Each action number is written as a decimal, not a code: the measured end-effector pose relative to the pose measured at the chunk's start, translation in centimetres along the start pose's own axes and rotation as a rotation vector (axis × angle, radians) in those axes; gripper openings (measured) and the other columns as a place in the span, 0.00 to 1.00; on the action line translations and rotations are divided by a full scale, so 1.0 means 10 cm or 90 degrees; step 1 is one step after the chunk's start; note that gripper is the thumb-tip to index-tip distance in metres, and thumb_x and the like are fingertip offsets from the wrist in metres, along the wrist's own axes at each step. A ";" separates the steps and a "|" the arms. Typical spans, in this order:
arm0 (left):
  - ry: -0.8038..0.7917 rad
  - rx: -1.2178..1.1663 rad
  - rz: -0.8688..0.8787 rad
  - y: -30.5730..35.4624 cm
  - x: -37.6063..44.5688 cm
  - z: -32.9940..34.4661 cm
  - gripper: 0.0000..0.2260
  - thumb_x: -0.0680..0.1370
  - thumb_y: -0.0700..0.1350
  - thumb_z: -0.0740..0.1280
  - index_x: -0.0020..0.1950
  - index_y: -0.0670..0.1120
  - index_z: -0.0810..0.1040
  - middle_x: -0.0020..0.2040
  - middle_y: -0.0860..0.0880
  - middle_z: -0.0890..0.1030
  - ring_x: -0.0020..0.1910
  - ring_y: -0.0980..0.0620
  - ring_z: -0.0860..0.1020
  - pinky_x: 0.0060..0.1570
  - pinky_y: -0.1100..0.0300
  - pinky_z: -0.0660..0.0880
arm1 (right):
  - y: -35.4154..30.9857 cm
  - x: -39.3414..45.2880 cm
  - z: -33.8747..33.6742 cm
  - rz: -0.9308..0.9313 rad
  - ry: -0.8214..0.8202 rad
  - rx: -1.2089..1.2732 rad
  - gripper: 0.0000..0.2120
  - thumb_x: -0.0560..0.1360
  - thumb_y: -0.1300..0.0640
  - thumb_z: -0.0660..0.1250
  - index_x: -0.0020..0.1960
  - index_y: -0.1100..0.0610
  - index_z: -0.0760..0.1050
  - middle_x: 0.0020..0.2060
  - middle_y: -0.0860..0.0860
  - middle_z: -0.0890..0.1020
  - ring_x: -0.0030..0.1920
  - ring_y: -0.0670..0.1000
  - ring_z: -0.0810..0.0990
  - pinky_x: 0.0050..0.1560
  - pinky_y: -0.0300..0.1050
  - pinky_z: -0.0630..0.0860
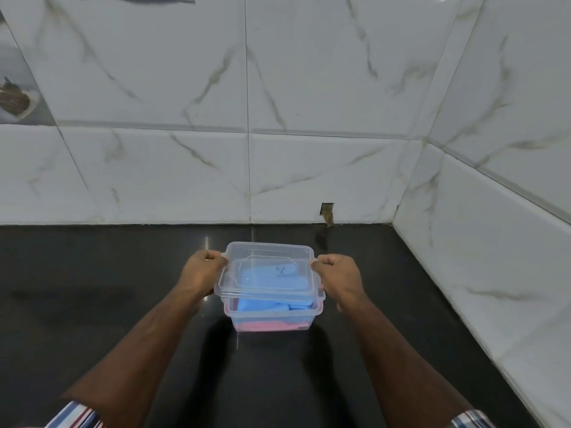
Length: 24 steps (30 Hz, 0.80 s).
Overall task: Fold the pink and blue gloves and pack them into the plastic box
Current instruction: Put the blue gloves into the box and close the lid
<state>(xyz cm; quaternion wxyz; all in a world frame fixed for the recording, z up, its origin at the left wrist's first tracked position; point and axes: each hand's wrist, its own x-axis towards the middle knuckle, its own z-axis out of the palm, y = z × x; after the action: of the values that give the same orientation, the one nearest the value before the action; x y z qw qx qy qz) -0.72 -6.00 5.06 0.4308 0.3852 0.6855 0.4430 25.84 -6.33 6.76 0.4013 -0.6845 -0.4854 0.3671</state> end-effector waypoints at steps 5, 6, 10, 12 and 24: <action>-0.002 0.021 0.000 -0.10 -0.05 -0.04 0.05 0.76 0.43 0.71 0.48 0.42 0.82 0.45 0.43 0.84 0.36 0.48 0.79 0.33 0.56 0.77 | 0.09 -0.03 0.06 -0.001 0.015 -0.046 0.06 0.75 0.56 0.69 0.45 0.59 0.82 0.43 0.52 0.84 0.43 0.51 0.83 0.50 0.57 0.82; -0.003 0.025 0.003 -0.10 -0.06 -0.04 0.05 0.77 0.42 0.71 0.48 0.41 0.82 0.43 0.43 0.83 0.34 0.50 0.77 0.31 0.58 0.75 | 0.10 -0.02 0.06 -0.002 0.017 -0.048 0.07 0.75 0.56 0.69 0.46 0.59 0.82 0.44 0.52 0.84 0.43 0.51 0.83 0.50 0.57 0.82; -0.004 0.040 0.024 -0.09 -0.14 -0.03 0.05 0.77 0.41 0.72 0.48 0.39 0.82 0.35 0.48 0.79 0.30 0.54 0.73 0.27 0.62 0.72 | 0.14 0.00 0.04 -0.018 0.016 -0.066 0.16 0.76 0.55 0.69 0.62 0.58 0.79 0.55 0.52 0.84 0.50 0.50 0.82 0.55 0.52 0.81; -0.002 0.046 0.035 -0.09 -0.16 -0.01 0.05 0.77 0.42 0.72 0.48 0.39 0.82 0.35 0.47 0.80 0.29 0.54 0.74 0.28 0.62 0.73 | 0.16 0.00 0.03 -0.023 0.014 -0.080 0.17 0.76 0.54 0.68 0.64 0.56 0.78 0.57 0.51 0.83 0.51 0.49 0.81 0.55 0.50 0.81; 0.020 0.140 0.054 -0.15 -0.17 0.01 0.05 0.75 0.46 0.74 0.48 0.46 0.84 0.44 0.46 0.85 0.43 0.46 0.84 0.40 0.53 0.84 | 0.20 -0.04 0.02 -0.072 -0.014 -0.170 0.13 0.78 0.54 0.65 0.60 0.55 0.81 0.50 0.48 0.85 0.45 0.44 0.82 0.39 0.36 0.76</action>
<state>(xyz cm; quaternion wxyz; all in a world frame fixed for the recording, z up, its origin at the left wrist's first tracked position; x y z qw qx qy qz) -0.30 -8.04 4.07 0.3565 0.4517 0.7194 0.3890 26.28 -7.05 4.89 0.3213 -0.6996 -0.5718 0.2834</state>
